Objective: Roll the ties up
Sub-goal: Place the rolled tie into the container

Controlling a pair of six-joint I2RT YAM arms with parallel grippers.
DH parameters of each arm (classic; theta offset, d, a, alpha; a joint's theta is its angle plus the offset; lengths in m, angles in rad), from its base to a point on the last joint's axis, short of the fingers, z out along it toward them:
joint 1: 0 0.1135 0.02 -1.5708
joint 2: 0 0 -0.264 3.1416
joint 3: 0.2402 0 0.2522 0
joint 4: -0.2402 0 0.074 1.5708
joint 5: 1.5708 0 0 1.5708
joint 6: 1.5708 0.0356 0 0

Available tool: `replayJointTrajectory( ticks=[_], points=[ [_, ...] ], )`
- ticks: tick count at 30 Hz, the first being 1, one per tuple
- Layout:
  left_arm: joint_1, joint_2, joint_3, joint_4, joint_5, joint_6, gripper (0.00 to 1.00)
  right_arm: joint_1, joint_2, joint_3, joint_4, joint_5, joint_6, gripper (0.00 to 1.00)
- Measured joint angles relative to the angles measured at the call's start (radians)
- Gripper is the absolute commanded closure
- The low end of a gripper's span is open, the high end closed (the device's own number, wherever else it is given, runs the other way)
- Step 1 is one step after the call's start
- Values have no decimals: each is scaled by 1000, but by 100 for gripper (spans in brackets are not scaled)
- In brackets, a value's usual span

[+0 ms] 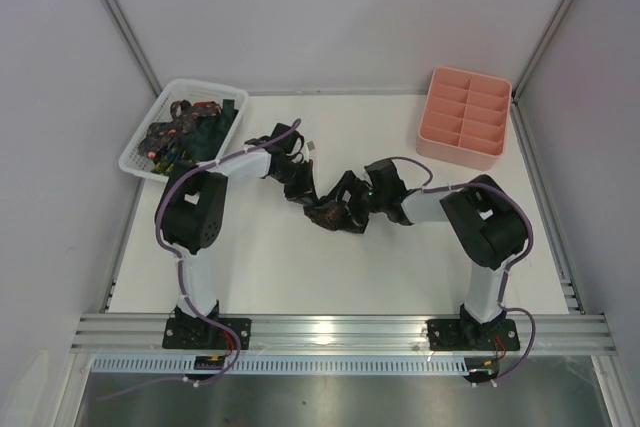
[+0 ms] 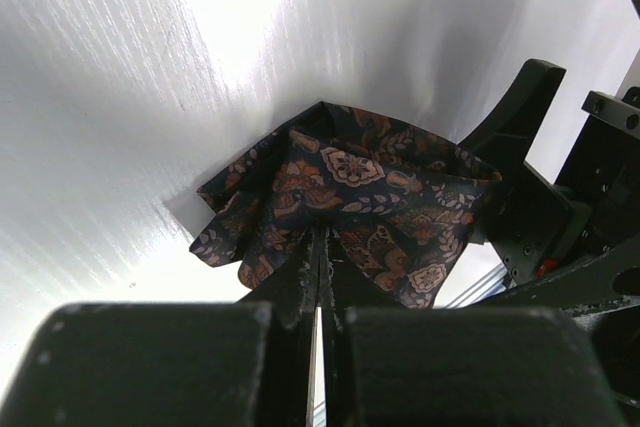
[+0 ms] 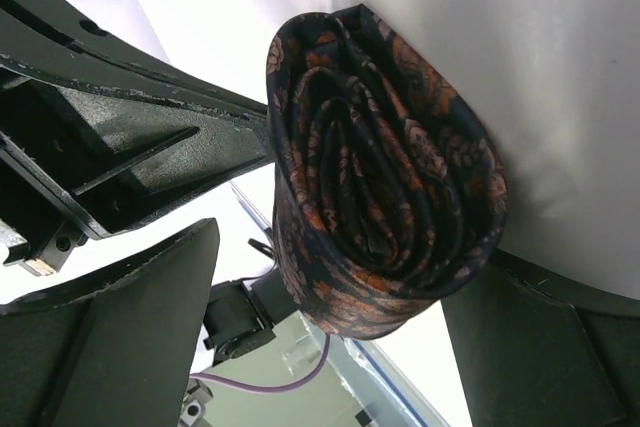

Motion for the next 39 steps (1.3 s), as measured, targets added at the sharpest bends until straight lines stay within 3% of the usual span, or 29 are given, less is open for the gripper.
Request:
replayJointTrajectory(
  ticks=[6, 12, 15, 17, 18, 19, 27, 33, 39],
  points=[
    [8, 7, -2, 9, 3, 6, 100, 12, 28, 25, 7, 6, 21, 16],
    [16, 14, -4, 16, 18, 7, 100, 31, 49, 54, -29, 55, 58, 39],
    [17, 16, -4, 19, 17, 9, 100, 40, 54, 76, -94, 90, 59, 58],
    [17, 18, -5, 19, 18, 12, 100, 42, 58, 100, -156, 103, 59, 77],
    [17, 18, -5, 20, 18, 12, 99, 44, 60, 119, -194, 108, 55, 95],
    [17, 18, -5, 22, 17, 12, 99, 45, 60, 138, -232, 114, 48, 100],
    [19, -49, -4, 13, -82, -5, 92, 15, 57, 293, -563, 180, 3, 100],
    [19, -238, -4, 19, -188, -39, 92, -114, 47, 446, -886, 256, -48, 100],
    [19, -388, -87, 56, -194, -60, 93, -264, 18, 660, -1109, 300, -32, 100]
  ],
)
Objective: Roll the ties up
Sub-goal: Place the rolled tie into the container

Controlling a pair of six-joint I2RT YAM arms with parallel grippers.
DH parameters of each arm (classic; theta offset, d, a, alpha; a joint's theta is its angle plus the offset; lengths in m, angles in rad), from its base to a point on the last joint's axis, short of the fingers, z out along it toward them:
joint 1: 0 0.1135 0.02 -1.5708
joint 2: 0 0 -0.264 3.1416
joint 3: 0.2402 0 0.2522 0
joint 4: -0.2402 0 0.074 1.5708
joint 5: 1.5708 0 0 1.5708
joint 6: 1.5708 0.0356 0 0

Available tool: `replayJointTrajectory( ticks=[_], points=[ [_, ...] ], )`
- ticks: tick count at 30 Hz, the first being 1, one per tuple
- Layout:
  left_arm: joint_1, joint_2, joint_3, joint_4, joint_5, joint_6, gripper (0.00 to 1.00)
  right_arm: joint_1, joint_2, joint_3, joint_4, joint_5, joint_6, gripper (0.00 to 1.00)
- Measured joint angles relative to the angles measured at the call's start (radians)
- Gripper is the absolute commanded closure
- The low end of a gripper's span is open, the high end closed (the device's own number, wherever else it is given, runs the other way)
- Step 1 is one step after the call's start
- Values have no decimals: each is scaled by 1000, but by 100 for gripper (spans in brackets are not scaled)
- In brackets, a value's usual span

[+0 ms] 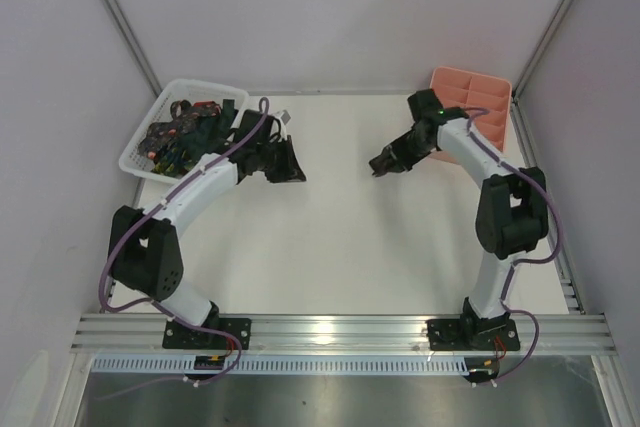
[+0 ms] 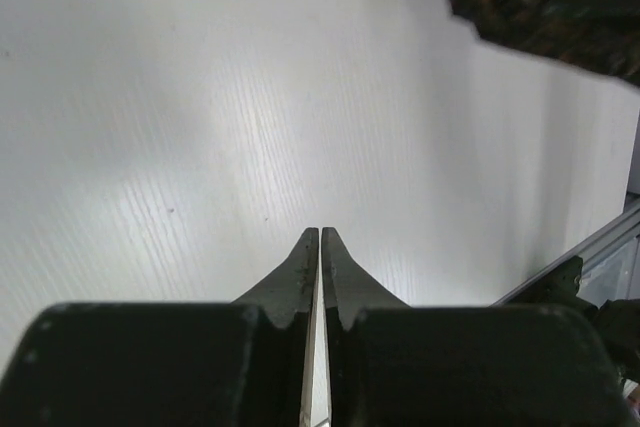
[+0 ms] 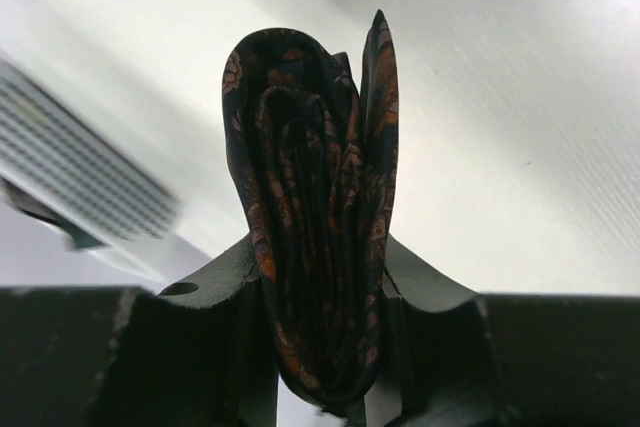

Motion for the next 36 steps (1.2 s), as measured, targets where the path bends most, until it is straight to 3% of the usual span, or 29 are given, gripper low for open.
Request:
replayJointTrajectory(
  ticks=[8, 14, 18, 25, 36],
  points=[
    [0, -58, -140, -2, 15, 23, 94, -224, -17, 170, -134, 34, 133, 100],
    [0, -65, -160, -5, 53, 42, 95, -292, 96, 540, -205, 101, 143, 100],
    [0, -65, -160, 9, 65, 45, 95, -330, 137, 663, -253, 124, 167, 100],
    [0, -19, -160, 26, 82, 45, 98, -438, 217, 702, -385, 192, 220, 100],
    [0, 17, -154, 40, 112, 44, 98, -484, 226, 625, -364, 221, 218, 100]
  ],
)
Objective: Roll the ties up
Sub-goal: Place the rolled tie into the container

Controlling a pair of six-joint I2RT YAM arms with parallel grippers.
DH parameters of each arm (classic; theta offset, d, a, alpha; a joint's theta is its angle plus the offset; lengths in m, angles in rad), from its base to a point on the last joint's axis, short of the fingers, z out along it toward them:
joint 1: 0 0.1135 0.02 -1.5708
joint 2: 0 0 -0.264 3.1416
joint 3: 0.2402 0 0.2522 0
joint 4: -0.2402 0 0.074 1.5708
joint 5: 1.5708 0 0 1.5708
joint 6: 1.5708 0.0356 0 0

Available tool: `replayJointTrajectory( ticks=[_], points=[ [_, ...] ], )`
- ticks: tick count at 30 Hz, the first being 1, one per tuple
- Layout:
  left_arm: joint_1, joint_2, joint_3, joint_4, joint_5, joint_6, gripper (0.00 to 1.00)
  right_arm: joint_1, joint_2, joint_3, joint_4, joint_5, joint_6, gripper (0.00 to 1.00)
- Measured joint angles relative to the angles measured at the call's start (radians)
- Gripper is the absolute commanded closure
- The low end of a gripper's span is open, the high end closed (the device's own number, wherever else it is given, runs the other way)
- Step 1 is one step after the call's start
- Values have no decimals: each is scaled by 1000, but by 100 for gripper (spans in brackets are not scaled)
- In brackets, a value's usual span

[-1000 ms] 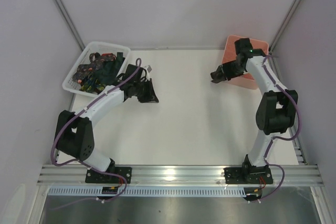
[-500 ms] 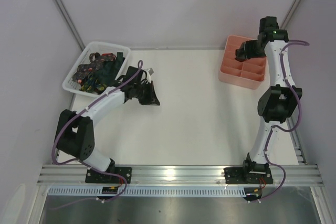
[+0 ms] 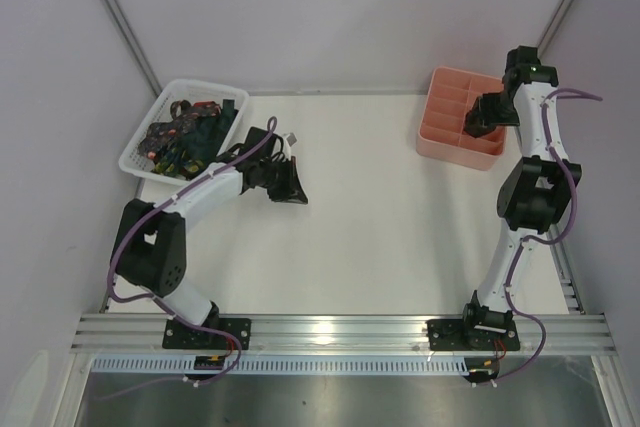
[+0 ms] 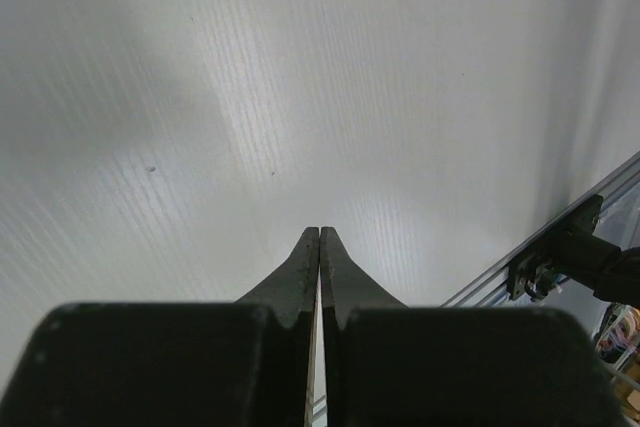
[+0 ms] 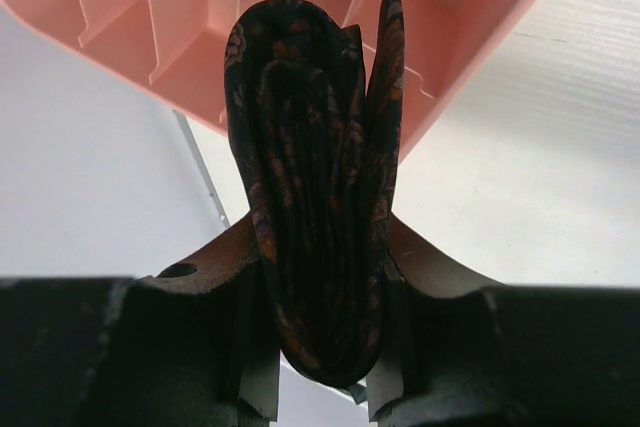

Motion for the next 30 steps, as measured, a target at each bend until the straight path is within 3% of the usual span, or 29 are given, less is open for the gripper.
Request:
replayJointTrajectory(
  ticks=[13, 30],
  points=[
    [0, 27, 4, 5, 6, 0, 98, -22, 65, -8, 77, 12, -11, 100],
    [9, 68, 42, 4, 28, -5, 98, -26, 84, -78, -22, 42, 77, 100]
  ],
)
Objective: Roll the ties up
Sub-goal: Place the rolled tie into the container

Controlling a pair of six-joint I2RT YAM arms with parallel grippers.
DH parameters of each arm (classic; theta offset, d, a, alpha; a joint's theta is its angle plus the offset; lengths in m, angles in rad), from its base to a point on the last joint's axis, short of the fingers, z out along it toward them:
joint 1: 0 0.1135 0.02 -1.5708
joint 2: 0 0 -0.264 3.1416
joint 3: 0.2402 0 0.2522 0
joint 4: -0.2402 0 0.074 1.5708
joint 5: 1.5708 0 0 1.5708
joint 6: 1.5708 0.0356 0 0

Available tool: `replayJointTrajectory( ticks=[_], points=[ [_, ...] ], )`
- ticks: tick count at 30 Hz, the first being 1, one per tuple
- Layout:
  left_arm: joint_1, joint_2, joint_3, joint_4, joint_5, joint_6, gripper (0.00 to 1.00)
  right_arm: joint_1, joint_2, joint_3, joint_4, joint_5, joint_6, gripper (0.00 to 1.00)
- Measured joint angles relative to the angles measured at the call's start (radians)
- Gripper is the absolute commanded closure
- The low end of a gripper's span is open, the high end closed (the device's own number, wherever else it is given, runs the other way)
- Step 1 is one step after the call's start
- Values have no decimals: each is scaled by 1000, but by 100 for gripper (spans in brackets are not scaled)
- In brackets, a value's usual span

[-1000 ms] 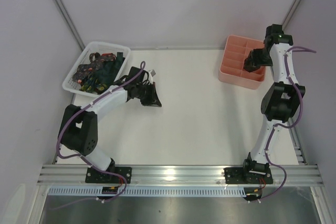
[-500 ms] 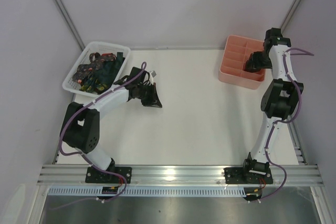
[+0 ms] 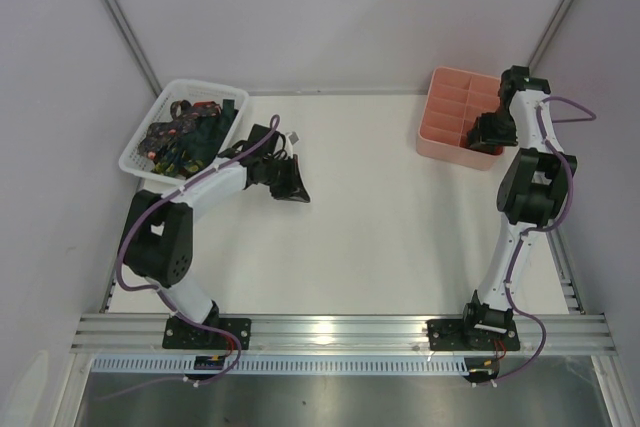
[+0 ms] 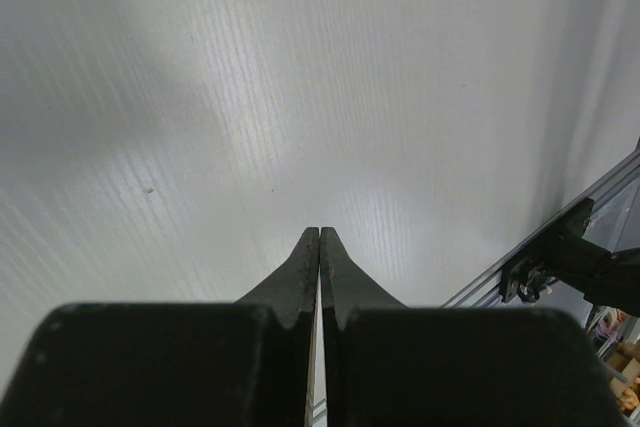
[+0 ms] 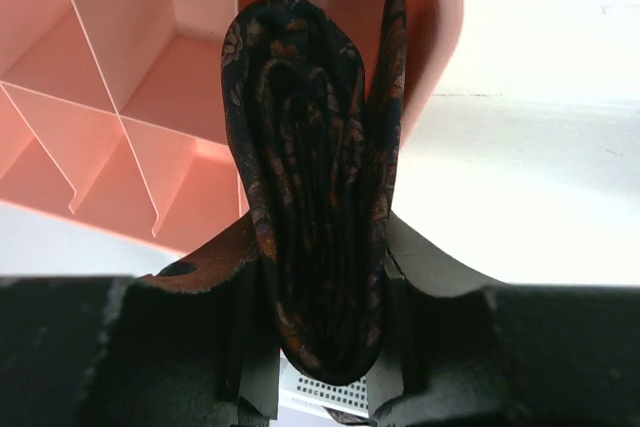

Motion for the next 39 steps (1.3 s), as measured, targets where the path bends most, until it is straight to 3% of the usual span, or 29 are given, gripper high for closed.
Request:
replayJointTrajectory(
  ticks=[15, 17, 18, 21, 30, 39],
  points=[
    [34, 6, 0, -9, 1, 1, 98, -6, 156, 55, 38, -29, 93, 100],
    [40, 6, 0, -11, 0, 1, 98, -7, 166, 66, 31, -32, 102, 90],
    [43, 6, 0, -15, -2, 2, 98, -8, 172, 77, 21, -33, 105, 77],
    [50, 6, 0, -24, -6, 3, 98, -8, 193, 112, -10, -36, 108, 60],
    [56, 23, 0, -45, -6, 10, 98, -13, 170, 86, -30, -67, 122, 40],
    [62, 38, 0, -46, -6, 10, 98, -21, 159, 109, -82, -80, 93, 36]
  ],
)
